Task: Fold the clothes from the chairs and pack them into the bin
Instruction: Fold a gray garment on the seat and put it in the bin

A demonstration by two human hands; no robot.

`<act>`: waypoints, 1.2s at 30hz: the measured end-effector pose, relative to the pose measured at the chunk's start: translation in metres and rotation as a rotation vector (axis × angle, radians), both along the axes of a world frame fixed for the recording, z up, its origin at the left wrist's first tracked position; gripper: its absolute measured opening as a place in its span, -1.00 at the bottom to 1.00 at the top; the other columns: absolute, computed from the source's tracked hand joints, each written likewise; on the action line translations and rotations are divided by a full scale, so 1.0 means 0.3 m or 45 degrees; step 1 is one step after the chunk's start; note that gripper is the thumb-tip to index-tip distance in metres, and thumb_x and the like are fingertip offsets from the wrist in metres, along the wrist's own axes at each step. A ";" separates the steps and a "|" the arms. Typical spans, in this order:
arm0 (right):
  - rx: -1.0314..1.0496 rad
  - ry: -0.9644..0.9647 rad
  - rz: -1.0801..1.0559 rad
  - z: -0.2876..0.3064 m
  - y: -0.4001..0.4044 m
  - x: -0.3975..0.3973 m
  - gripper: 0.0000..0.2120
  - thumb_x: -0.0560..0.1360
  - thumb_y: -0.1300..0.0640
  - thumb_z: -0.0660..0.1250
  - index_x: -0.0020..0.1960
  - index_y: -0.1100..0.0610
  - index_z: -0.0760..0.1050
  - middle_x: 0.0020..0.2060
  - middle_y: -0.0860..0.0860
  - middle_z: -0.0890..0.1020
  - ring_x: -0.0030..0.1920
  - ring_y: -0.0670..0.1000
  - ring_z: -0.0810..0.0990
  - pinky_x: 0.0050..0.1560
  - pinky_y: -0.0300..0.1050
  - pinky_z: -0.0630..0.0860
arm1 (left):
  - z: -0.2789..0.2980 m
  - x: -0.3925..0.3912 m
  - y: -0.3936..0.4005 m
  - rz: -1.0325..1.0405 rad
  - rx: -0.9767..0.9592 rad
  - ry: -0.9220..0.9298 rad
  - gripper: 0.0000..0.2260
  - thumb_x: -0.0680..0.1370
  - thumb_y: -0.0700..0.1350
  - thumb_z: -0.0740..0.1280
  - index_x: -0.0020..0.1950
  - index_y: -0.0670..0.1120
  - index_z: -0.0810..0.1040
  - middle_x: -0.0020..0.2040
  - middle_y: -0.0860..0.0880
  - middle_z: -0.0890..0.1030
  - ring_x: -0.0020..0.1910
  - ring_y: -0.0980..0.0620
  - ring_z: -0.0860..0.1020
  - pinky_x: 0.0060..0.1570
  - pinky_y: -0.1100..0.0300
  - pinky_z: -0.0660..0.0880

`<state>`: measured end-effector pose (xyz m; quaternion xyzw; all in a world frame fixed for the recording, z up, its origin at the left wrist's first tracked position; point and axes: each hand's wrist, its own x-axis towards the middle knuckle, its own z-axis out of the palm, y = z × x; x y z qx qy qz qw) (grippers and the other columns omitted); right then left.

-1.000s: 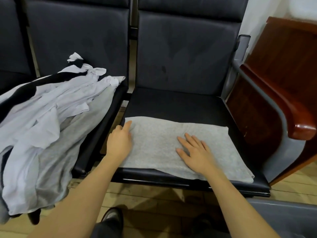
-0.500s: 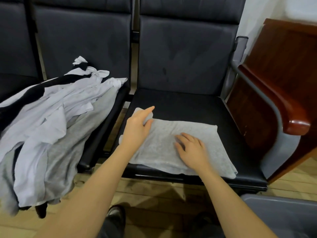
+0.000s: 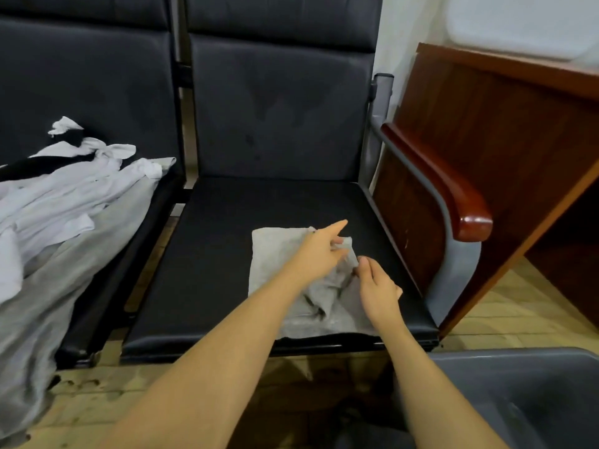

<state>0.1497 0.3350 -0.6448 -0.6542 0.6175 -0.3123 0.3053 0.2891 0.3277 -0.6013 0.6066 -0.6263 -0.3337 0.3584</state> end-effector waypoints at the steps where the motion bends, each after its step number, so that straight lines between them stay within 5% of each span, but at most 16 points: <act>1: -0.003 0.012 0.005 0.000 -0.004 -0.001 -0.66 0.66 -0.03 -0.02 0.24 0.02 0.46 -0.03 -0.06 0.59 0.16 -0.02 0.46 0.23 -0.13 0.07 | -0.006 0.014 0.004 0.007 -0.023 0.023 -0.55 0.59 -0.20 0.26 0.47 -0.02 0.28 0.25 -0.09 0.53 0.09 0.01 0.55 0.14 0.25 0.45; 4: -0.037 0.070 0.015 0.004 -0.028 0.007 -0.67 0.62 -0.08 0.10 0.27 0.03 0.44 -0.18 -0.13 0.56 0.03 -0.06 0.49 0.20 -0.11 0.09 | -0.029 0.098 0.047 0.191 -0.206 -0.048 -0.69 0.62 -0.20 0.19 0.36 -0.10 0.45 0.18 -0.08 0.55 0.00 0.07 0.53 -0.07 0.42 0.45; 8: -0.167 0.231 -0.010 0.033 -0.093 0.058 -0.64 0.55 -0.12 0.22 0.27 0.02 0.46 0.05 -0.06 0.53 0.13 -0.01 0.47 0.23 -0.02 0.12 | -0.098 0.229 0.080 0.406 -0.299 -0.560 -0.70 0.61 -0.19 0.20 0.33 -0.12 0.48 0.31 -0.09 0.45 0.29 -0.08 0.39 0.23 0.08 0.33; 14: -0.094 0.334 -0.127 0.023 -0.239 0.170 -0.48 0.51 -0.14 0.29 0.38 0.07 0.34 0.24 0.03 0.48 0.29 0.07 0.36 0.30 0.02 0.14 | -0.167 0.261 0.052 0.341 -0.157 -0.829 -0.57 0.64 0.03 0.08 0.51 0.00 0.20 0.54 -0.05 0.11 0.52 -0.03 0.00 0.44 0.06 -0.06; 20: -0.166 0.150 -0.198 -0.036 -0.264 0.186 -0.96 0.54 0.10 0.31 -0.03 0.03 0.47 -0.11 -0.04 0.56 0.05 0.00 0.47 0.04 -0.15 0.06 | -0.173 0.298 -0.026 0.544 -0.154 -0.635 -0.60 0.65 0.02 0.05 0.45 -0.09 0.30 0.45 -0.03 0.33 0.49 0.00 0.15 0.41 0.08 0.01; 23: -0.261 -0.081 -0.201 -0.027 -0.242 0.158 -0.93 0.55 0.13 0.29 -0.07 0.05 0.41 -0.11 -0.04 0.50 -0.06 -0.05 0.47 0.12 -0.17 0.27 | -0.158 0.332 -0.079 0.421 -0.063 -0.661 -0.67 0.62 0.05 0.12 0.31 -0.06 0.45 0.27 0.00 0.49 0.41 -0.02 0.27 0.34 0.08 0.05; 26: -0.256 -0.325 -0.187 -0.001 -0.201 0.133 -0.95 0.59 0.16 0.24 -0.02 0.12 0.38 -0.24 -0.03 0.48 -0.30 -0.09 0.44 -0.27 -0.33 0.42 | -0.150 0.345 -0.097 0.364 -0.146 -0.591 -0.87 0.58 0.03 0.23 -0.05 0.02 0.53 0.01 0.08 0.53 0.17 0.04 0.42 0.23 0.14 0.11; 29: -0.271 -0.215 -0.273 0.006 -0.196 0.116 -0.95 0.59 0.14 0.23 -0.01 0.11 0.38 -0.30 -0.04 0.47 -0.37 -0.08 0.42 -0.31 -0.16 0.40 | -0.128 0.332 -0.096 0.343 -0.287 -0.206 -0.88 0.59 -0.02 0.25 -0.14 0.04 0.48 -0.19 0.08 0.52 -0.07 0.06 0.47 0.22 0.05 0.29; 31: -0.236 -0.062 -0.323 0.003 -0.202 0.107 -0.95 0.59 0.13 0.22 0.00 0.10 0.38 -0.30 -0.05 0.50 -0.33 -0.04 0.48 -0.27 -0.09 0.43 | -0.117 0.305 -0.098 0.369 -0.295 -0.149 -0.89 0.60 -0.01 0.22 -0.08 0.01 0.49 -0.20 0.08 0.52 -0.08 0.06 0.46 0.12 0.11 0.25; 33: -0.203 0.101 -0.341 -0.006 -0.205 0.094 -0.95 0.59 0.13 0.21 -0.01 0.10 0.37 -0.26 -0.01 0.53 -0.27 0.02 0.52 -0.24 -0.07 0.42 | -0.135 0.282 -0.117 0.429 -0.322 -0.554 -0.86 0.60 0.00 0.21 0.03 -0.01 0.50 -0.08 0.03 0.50 -0.01 0.01 0.41 0.03 0.14 0.17; 36: -0.182 0.318 -0.319 -0.033 -0.205 0.089 -0.93 0.59 0.12 0.21 -0.04 0.09 0.34 -0.18 0.01 0.55 -0.18 0.06 0.54 -0.14 -0.06 0.39 | -0.162 0.246 -0.118 0.471 -0.428 -1.020 -0.75 0.50 -0.04 0.36 0.13 -0.10 0.53 0.06 -0.12 0.47 0.04 -0.14 0.43 0.02 0.01 0.34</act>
